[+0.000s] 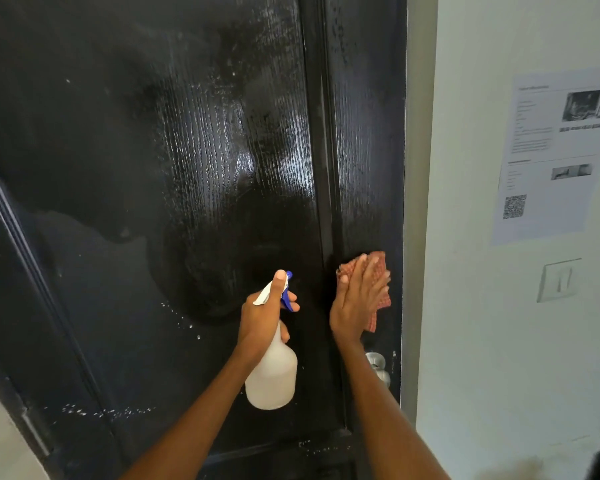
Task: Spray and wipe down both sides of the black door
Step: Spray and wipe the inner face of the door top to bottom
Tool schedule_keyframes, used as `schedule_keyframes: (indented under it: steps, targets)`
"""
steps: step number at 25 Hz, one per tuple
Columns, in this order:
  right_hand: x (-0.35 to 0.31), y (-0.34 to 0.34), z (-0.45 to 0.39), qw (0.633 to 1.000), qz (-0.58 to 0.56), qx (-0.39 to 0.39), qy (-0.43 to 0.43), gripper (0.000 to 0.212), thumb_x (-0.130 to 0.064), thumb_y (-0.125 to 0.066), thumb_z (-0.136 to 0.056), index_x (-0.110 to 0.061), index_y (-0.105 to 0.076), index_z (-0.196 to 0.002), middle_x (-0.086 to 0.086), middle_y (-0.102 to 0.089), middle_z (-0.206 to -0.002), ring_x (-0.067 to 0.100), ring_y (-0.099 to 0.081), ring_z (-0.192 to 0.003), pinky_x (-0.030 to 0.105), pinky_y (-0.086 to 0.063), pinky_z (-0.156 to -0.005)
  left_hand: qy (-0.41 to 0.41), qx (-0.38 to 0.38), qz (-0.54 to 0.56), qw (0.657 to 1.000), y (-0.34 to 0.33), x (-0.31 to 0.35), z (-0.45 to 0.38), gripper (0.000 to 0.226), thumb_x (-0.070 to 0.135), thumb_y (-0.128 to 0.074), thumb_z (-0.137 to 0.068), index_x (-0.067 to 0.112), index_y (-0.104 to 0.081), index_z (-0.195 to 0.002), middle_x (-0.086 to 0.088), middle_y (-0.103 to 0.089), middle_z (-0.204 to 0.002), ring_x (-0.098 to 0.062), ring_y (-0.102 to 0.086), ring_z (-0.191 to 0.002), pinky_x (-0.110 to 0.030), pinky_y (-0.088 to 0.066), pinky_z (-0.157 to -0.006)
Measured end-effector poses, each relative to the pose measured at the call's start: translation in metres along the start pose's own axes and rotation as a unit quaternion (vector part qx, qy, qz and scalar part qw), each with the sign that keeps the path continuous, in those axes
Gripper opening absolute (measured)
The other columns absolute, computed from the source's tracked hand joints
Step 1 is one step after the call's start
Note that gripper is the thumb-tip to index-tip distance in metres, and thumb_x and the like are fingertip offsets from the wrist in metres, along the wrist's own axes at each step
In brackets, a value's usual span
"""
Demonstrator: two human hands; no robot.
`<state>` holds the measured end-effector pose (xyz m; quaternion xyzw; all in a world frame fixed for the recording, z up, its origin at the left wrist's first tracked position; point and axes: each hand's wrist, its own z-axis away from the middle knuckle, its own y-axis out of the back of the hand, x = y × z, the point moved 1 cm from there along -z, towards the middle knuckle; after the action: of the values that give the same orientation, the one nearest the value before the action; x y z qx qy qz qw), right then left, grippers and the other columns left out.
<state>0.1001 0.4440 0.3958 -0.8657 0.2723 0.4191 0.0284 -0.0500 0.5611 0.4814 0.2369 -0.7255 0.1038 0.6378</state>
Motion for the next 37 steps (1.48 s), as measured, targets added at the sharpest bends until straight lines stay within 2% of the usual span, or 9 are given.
schedule_keyframes:
  steps: [3, 6, 9, 13, 17, 22, 27, 32, 37]
  targets:
    - [-0.034, 0.020, -0.059, 0.992, 0.023, 0.012, 0.122, 0.064, -0.040, -0.030, -0.110, -0.035, 0.006, -0.163, -0.017, 0.019, -0.169, 0.027, 0.012, -0.159, 0.040, 0.018, -0.125, -0.040, 0.002, 0.013, 0.999, -0.011, 0.021, -0.010, 0.065, 0.069, -0.045, -0.089, 0.011, -0.073, -0.093, -0.007, -0.077, -0.086, -0.026, -0.055, -0.042, -0.032, -0.049, -0.045]
    - [-0.046, 0.035, -0.097, 0.985, 0.044, 0.005, 0.166, 0.063, -0.042, -0.031, -0.110, -0.026, -0.005, -0.165, -0.014, 0.012, -0.170, 0.020, 0.010, -0.159, 0.039, 0.015, -0.126, -0.088, 0.006, 0.033, 0.996, -0.019, 0.057, -0.024, 0.068, 0.069, -0.045, -0.090, 0.007, -0.073, -0.089, -0.008, -0.076, -0.082, -0.026, -0.055, -0.040, -0.031, -0.049, -0.043]
    - [-0.031, 0.039, -0.095, 0.977, 0.071, -0.021, 0.202, 0.063, -0.044, -0.029, -0.110, -0.026, -0.006, -0.166, -0.014, 0.010, -0.171, 0.022, 0.009, -0.160, 0.040, 0.014, -0.127, -0.107, 0.008, 0.055, 0.993, -0.024, 0.090, -0.036, 0.073, 0.070, -0.047, -0.091, 0.002, -0.069, -0.080, -0.012, -0.073, -0.073, -0.024, -0.054, -0.039, -0.029, -0.046, -0.041]
    - [-0.006, 0.035, -0.079, 0.981, 0.070, -0.044, 0.174, 0.064, -0.054, -0.019, -0.109, -0.027, -0.009, -0.166, -0.009, 0.002, -0.173, 0.024, 0.007, -0.160, 0.046, 0.011, -0.127, -0.096, 0.011, 0.063, 0.993, -0.030, 0.108, -0.043, 0.071, 0.070, -0.050, -0.091, 0.002, -0.063, -0.073, -0.016, -0.061, -0.064, -0.019, -0.051, -0.038, -0.027, -0.044, -0.040]
    - [0.003, 0.034, -0.074, 0.985, 0.064, -0.038, 0.154, 0.064, -0.057, -0.019, -0.109, -0.031, -0.006, -0.165, -0.007, -0.001, -0.173, 0.021, 0.008, -0.160, 0.048, 0.010, -0.127, -0.096, 0.022, 0.044, 0.994, -0.033, 0.102, -0.046, 0.073, 0.070, -0.045, -0.092, 0.002, -0.069, -0.079, -0.013, -0.074, -0.076, -0.020, -0.054, -0.035, -0.026, -0.047, -0.039]
    - [0.003, 0.032, -0.074, 0.985, 0.079, -0.034, 0.153, 0.065, -0.059, -0.017, -0.108, -0.030, -0.007, -0.165, -0.003, -0.004, -0.173, 0.021, 0.008, -0.160, 0.048, 0.010, -0.127, -0.093, 0.003, 0.034, 0.995, -0.035, 0.105, -0.046, 0.074, 0.072, -0.047, -0.091, 0.003, -0.064, -0.073, -0.014, -0.064, -0.064, -0.022, -0.054, -0.040, -0.029, -0.048, -0.041]
    - [0.006, 0.033, -0.072, 0.984, 0.087, -0.042, 0.152, 0.067, -0.059, -0.016, -0.108, -0.025, -0.011, -0.166, -0.004, -0.002, -0.174, 0.021, 0.008, -0.160, 0.045, 0.013, -0.127, -0.060, 0.004, -0.031, 0.998, -0.034, 0.086, -0.040, 0.072, 0.072, -0.044, -0.092, 0.005, -0.069, -0.085, -0.012, -0.074, -0.078, -0.015, -0.056, -0.038, -0.025, -0.048, -0.041]
    - [0.013, 0.032, -0.062, 0.986, 0.076, -0.043, 0.139, 0.066, -0.058, -0.018, -0.108, -0.026, -0.011, -0.166, -0.006, 0.000, -0.173, 0.019, 0.010, -0.159, 0.043, 0.016, -0.126, -0.023, -0.016, -0.013, 1.000, -0.034, 0.061, -0.026, 0.072, 0.072, -0.049, -0.090, 0.003, -0.066, -0.078, -0.016, -0.064, -0.067, -0.019, -0.055, -0.043, -0.028, -0.049, -0.043]
    - [0.019, 0.030, -0.052, 0.989, 0.062, -0.050, 0.126, 0.065, -0.059, -0.015, -0.108, -0.031, -0.003, -0.165, -0.010, 0.007, -0.172, 0.019, 0.014, -0.159, 0.049, 0.013, -0.127, -0.045, 0.012, -0.002, 0.999, -0.033, 0.052, -0.018, 0.066, 0.068, -0.046, -0.093, 0.006, -0.070, -0.087, -0.015, -0.074, -0.084, -0.014, -0.055, -0.038, -0.025, -0.049, -0.041]
